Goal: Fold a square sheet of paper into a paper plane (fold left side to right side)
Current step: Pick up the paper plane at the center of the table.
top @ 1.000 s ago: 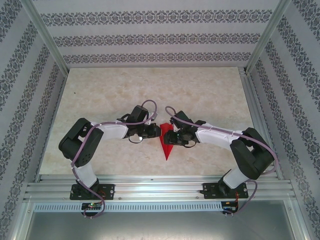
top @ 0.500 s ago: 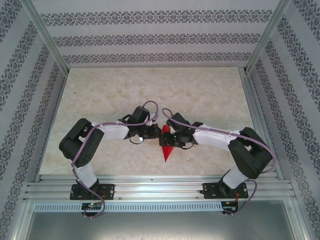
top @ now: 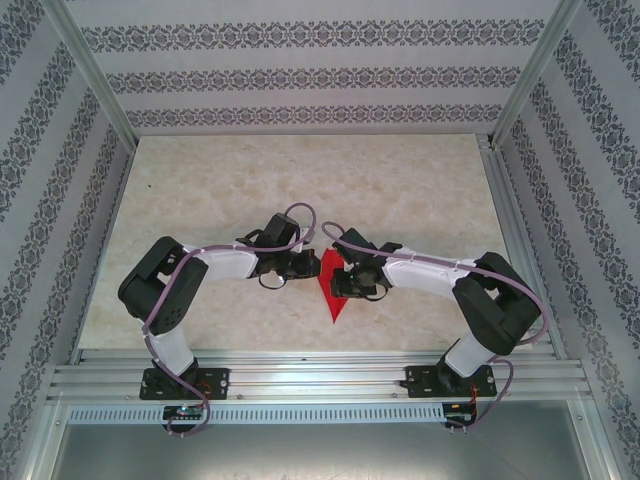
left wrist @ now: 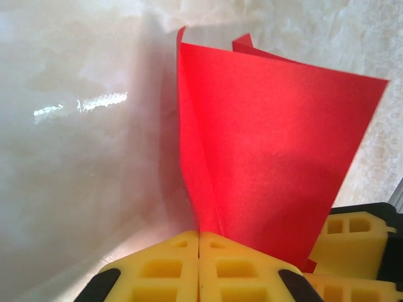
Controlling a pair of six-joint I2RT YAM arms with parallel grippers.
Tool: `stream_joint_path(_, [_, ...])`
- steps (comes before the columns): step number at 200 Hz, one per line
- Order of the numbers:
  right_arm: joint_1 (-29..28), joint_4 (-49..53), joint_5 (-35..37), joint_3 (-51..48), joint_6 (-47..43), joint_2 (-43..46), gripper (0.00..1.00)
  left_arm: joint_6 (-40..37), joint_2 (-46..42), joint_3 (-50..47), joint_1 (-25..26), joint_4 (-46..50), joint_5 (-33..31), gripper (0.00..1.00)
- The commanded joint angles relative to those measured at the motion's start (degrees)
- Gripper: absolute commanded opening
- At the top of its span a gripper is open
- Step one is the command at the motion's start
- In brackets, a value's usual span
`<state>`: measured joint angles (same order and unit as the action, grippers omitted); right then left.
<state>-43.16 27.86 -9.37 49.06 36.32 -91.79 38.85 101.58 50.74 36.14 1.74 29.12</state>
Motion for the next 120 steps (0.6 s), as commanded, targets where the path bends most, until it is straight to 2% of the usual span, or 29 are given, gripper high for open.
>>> stream_joint_path(1, [-1.09, 3.74, 2.57, 2.22, -1.03, -0.42, 0.26, -1.61, -2.48, -1.04, 0.51, 1.15, -0.92, 0.06])
stream_joint_path(73, [-2.72, 0.95, -0.14, 2.22, 1.74, -4.6, 0.24, -1.65, -3.31, -3.22, 0.51, 0.35, -0.49, 0.07])
stream_joint_path(83, [-2.63, 1.02, -0.17, 2.41, 1.79, -4.98, 0.21, -1.66, -3.77, -3.66, 0.58, 0.41, -0.71, 0.08])
stream_joint_path(96, [-2.43, 1.59, -0.08, 3.15, 1.12, -4.66, 0.16, -1.67, -4.88, -4.36, 0.51, 0.66, -1.23, 0.15])
stream_joint_path(111, [-1.96, 4.01, 0.2, 5.04, -0.98, -3.63, 0.12, -2.02, -7.32, -4.99, 0.35, 1.72, -2.56, 0.33])
stream_joint_path(120, [-1.55, 6.54, 0.61, 6.71, -2.68, -3.0, 0.11, -2.41, -9.34, -5.28, -0.03, 2.48, -3.03, 0.4])
